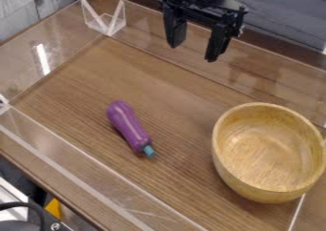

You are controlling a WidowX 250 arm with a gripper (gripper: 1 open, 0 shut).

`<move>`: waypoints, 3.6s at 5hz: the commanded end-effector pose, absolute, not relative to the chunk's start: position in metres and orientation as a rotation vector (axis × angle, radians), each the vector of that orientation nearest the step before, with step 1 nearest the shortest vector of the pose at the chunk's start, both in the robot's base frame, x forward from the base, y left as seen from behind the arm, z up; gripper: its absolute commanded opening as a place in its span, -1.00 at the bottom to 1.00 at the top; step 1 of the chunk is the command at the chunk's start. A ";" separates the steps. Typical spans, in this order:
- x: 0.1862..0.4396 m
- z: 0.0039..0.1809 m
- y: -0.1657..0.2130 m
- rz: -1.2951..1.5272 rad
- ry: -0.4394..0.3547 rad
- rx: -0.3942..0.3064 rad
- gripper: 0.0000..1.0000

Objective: Put the purple eggplant in the brown bowl

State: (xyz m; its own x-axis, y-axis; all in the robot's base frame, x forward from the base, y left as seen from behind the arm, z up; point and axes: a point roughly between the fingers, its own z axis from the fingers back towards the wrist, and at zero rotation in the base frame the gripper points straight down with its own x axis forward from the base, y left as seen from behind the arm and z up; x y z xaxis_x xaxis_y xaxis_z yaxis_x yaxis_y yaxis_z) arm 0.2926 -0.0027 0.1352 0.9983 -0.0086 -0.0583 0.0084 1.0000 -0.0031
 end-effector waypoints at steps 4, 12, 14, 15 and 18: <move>0.251 0.080 0.045 0.324 0.038 -0.039 1.00; 0.223 0.058 0.073 0.652 -0.010 -0.151 1.00; 0.238 0.052 0.086 0.729 -0.020 -0.170 1.00; 0.231 0.048 0.085 0.725 -0.019 -0.171 1.00; 0.224 0.039 0.054 0.721 -0.030 -0.185 1.00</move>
